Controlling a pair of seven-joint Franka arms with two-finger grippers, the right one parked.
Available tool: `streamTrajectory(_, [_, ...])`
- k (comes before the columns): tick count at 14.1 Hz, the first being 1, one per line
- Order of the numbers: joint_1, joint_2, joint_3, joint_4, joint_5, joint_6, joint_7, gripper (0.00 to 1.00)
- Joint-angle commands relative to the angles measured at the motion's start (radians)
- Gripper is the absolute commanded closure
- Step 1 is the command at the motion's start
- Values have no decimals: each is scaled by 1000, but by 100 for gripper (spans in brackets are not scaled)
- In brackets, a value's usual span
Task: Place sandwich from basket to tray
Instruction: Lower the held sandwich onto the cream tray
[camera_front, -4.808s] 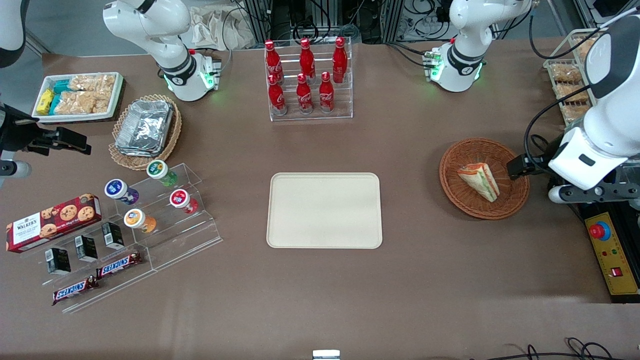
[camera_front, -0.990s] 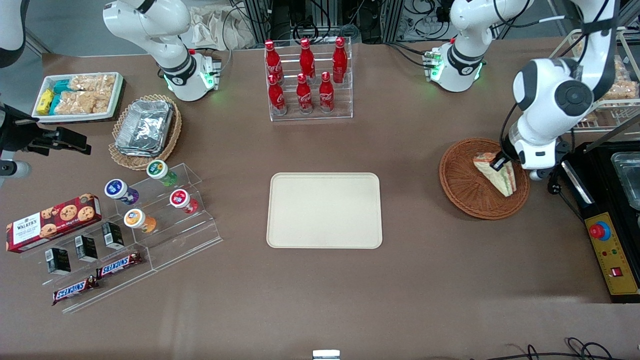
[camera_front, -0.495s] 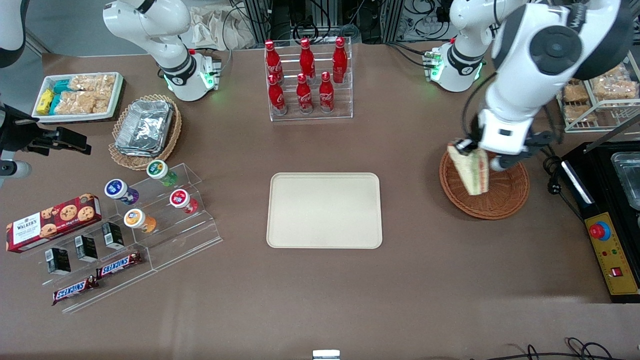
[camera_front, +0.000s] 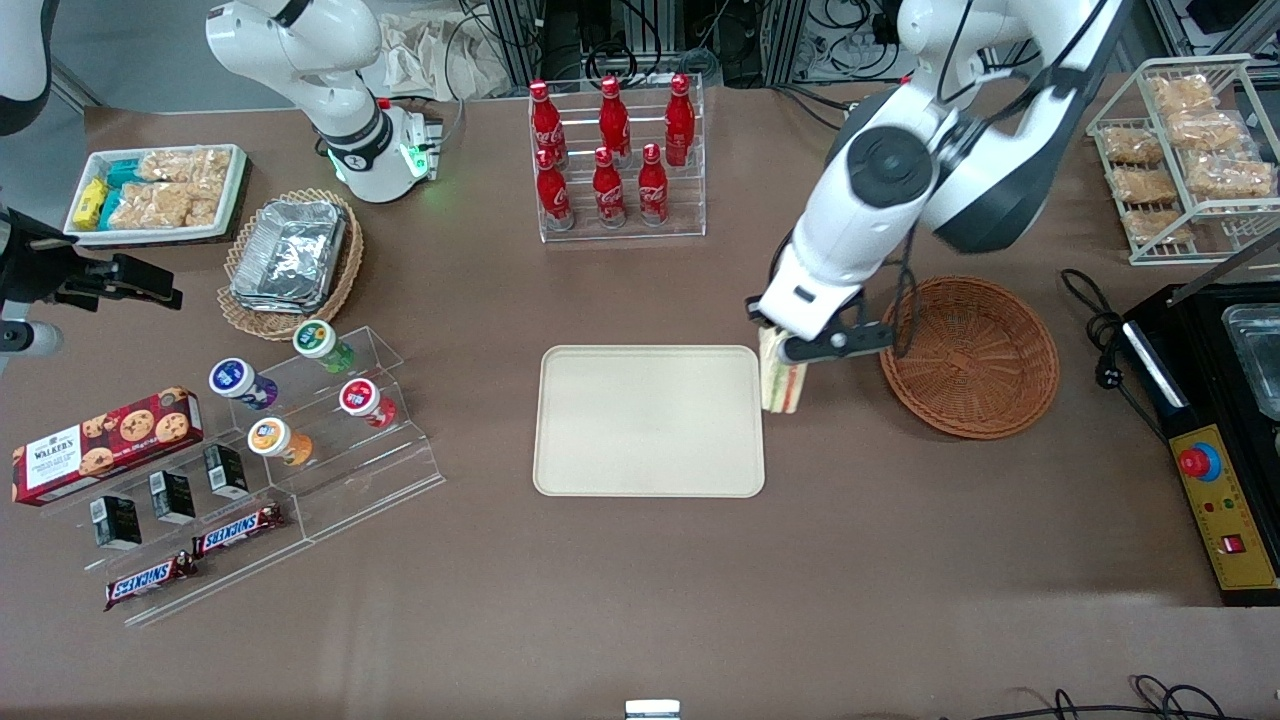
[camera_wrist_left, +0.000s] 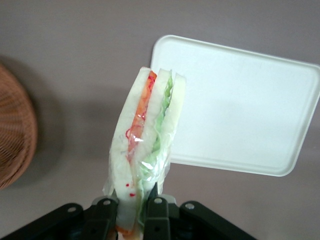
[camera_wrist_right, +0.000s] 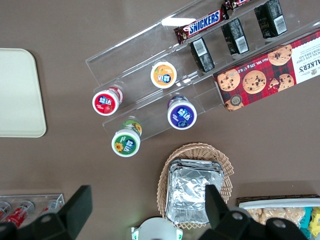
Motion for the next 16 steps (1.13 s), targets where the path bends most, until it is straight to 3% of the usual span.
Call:
streamTrajectory(1, [-31, 173, -1, 45, 125, 60, -26, 100])
streamTrajectory(7, [-90, 368, 25, 56, 340, 195, -127, 100])
streamTrajectory(11, [-149, 401, 86, 54, 374, 241, -187, 100])
streamTrajectory(12, [-165, 401, 105, 54, 374, 242, -201, 76])
streamTrajectory(14, [-184, 402, 125, 54, 374, 242, -201, 0])
streamTrajectory(16, [-184, 398, 125, 62, 368, 242, -224, 0])
